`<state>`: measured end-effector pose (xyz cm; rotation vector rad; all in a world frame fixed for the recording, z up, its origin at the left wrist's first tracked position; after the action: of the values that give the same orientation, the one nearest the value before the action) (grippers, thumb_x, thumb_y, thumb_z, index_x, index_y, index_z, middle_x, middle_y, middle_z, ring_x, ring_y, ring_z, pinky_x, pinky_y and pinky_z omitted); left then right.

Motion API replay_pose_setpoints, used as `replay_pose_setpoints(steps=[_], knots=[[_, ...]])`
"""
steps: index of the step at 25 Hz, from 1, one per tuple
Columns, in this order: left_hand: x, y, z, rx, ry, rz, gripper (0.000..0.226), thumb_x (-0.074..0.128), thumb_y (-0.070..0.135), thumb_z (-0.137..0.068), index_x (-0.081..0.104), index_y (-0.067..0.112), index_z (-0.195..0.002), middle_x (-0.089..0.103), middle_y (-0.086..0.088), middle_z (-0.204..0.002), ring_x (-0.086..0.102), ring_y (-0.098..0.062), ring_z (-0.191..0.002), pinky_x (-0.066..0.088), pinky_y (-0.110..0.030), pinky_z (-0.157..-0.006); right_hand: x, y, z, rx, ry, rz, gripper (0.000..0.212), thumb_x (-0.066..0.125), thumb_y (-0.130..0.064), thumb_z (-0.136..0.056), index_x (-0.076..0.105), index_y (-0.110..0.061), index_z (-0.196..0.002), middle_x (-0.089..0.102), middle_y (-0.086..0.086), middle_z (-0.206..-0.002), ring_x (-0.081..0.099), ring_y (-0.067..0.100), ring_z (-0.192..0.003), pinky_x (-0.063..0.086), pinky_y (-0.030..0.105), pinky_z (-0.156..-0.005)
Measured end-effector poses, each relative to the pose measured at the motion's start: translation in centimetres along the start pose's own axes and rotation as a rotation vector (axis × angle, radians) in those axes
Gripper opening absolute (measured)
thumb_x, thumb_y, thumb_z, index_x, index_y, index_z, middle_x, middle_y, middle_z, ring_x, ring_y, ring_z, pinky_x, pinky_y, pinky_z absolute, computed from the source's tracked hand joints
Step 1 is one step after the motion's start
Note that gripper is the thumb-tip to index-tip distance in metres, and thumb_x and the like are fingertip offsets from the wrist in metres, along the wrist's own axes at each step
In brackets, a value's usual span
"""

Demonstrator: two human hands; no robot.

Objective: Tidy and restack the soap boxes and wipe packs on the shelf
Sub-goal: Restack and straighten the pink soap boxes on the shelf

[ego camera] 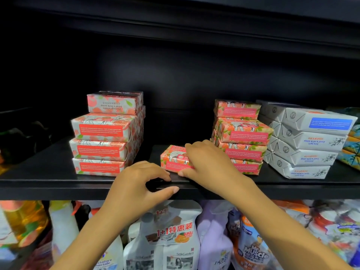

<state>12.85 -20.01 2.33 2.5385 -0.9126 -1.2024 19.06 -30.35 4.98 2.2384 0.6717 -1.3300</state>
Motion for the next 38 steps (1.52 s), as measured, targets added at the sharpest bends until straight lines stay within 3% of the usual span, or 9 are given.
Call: replay_pose_setpoints(steps=[4, 7, 12, 17, 22, 24, 28, 33, 38], knots=[[-0.3, 0.1, 0.1, 0.008, 0.046, -0.019, 0.028, 0.082, 0.046, -0.065, 0.075, 0.021, -0.077, 0.069, 0.015, -0.079, 0.063, -0.002, -0.079, 0.054, -0.026, -0.071, -1.6, 0.0, 1.6, -0.018, 0.194, -0.138, 0.066, 0.07, -0.046, -0.076, 0.045, -0.014, -0.128, 0.052, 0.0, -0.124, 0.04, 0.018, -0.114, 0.032, 0.028, -0.088], [-0.5, 0.0, 0.4, -0.033, 0.08, 0.033, 0.039, 0.077, 0.061, -0.059, 0.074, 0.026, -0.076, 0.069, 0.017, -0.078, 0.063, 0.002, -0.079, 0.052, -0.019, -0.072, -3.4, 0.8, 4.0, -0.02, 0.38, -0.282, 0.075, 0.08, -0.037, -0.067, 0.049, -0.008, -0.129, 0.055, 0.004, -0.124, 0.042, 0.019, -0.114, 0.031, 0.026, -0.091], [-0.5, 0.6, -0.7, -0.228, 0.197, 0.617, 0.04, 0.061, 0.06, -0.066, 0.074, 0.026, -0.08, 0.073, 0.011, -0.083, 0.068, -0.004, -0.08, 0.05, -0.013, -0.068, -6.0, 2.2, 7.5, -0.112, 0.617, -0.336, 0.069, 0.076, -0.033, -0.068, 0.052, -0.002, -0.126, 0.056, 0.009, -0.123, 0.043, 0.019, -0.116, 0.036, 0.03, -0.099], [1.8, 2.8, -2.5, -0.266, -0.016, 0.844, 0.039, 0.076, 0.032, -0.067, 0.072, 0.011, -0.099, 0.074, -0.008, -0.09, 0.071, -0.022, -0.082, 0.057, -0.03, -0.066, -6.3, 1.4, 8.6, -0.213, 0.607, -0.276, 0.065, 0.071, -0.028, -0.076, 0.042, -0.009, -0.131, 0.051, 0.006, -0.125, 0.04, 0.018, -0.12, 0.03, 0.026, -0.105], [1.2, 3.3, -2.2, -0.202, 0.073, 0.897, 0.038, 0.076, 0.023, -0.066, 0.069, 0.012, -0.102, 0.074, -0.004, -0.093, 0.071, -0.017, -0.087, 0.052, -0.018, -0.063, -6.3, 4.0, 8.5, -0.052, 0.425, -0.602, 0.083, 0.072, -0.047, -0.068, 0.035, -0.024, -0.139, 0.042, -0.015, -0.134, 0.035, -0.001, -0.126, 0.026, 0.01, -0.103], [1.1, 3.9, -2.4, -0.147, 0.068, 0.908, 0.04, 0.078, 0.02, -0.066, 0.067, 0.012, -0.103, 0.074, -0.001, -0.098, 0.07, -0.016, -0.092, 0.053, -0.019, -0.07, -6.5, 4.7, 8.6, -0.014, 0.418, -0.64, 0.076, 0.074, -0.039, -0.071, 0.041, -0.022, -0.137, 0.046, -0.016, -0.13, 0.039, -0.007, -0.121, 0.027, 0.005, -0.099], [1.0, 4.9, -2.6, -0.069, 0.075, 0.9, 0.044, 0.082, 0.015, -0.064, 0.065, 0.014, -0.104, 0.072, 0.002, -0.102, 0.068, -0.013, -0.098, 0.052, -0.018, -0.077, -7.3, 4.9, 8.9, -0.021, 0.514, -0.601, 0.054, 0.078, -0.018, -0.069, 0.06, -0.009, -0.119, 0.056, -0.004, -0.109, 0.05, 0.002, -0.101, 0.036, 0.007, -0.086], [1.9, 3.9, -2.7, -0.217, -0.008, 0.877, 0.063, 0.073, 0.048, -0.054, 0.065, 0.022, -0.111, 0.072, 0.005, -0.104, 0.067, -0.012, -0.099, 0.052, -0.017, -0.075, -8.1, 4.5, 10.5, -0.108, 0.726, -0.497, 0.039, 0.071, 0.004, -0.067, 0.06, -0.009, -0.103, 0.054, -0.002, -0.103, 0.052, 0.007, -0.098, 0.038, 0.013, -0.085], [2.3, 5.5, -2.8, -0.075, -0.064, 0.847, 0.058, 0.085, 0.017, -0.054, 0.065, 0.013, -0.107, 0.072, 0.003, -0.102, 0.068, -0.011, -0.097, 0.052, -0.016, -0.076, -7.4, 4.8, 10.1, -0.118, 0.712, -0.482, 0.047, 0.063, 0.01, -0.063, 0.048, -0.015, -0.101, 0.05, 0.001, -0.111, 0.049, 0.013, -0.106, 0.038, 0.017, -0.09]])
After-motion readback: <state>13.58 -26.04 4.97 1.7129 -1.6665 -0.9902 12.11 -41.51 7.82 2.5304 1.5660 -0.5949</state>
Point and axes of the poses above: each hand's wrist, its own z-axis away from the middle knuckle, its own x-axis out of the palm, y = z × x, the point moved 9 cm from there along -z, towards the middle knuckle
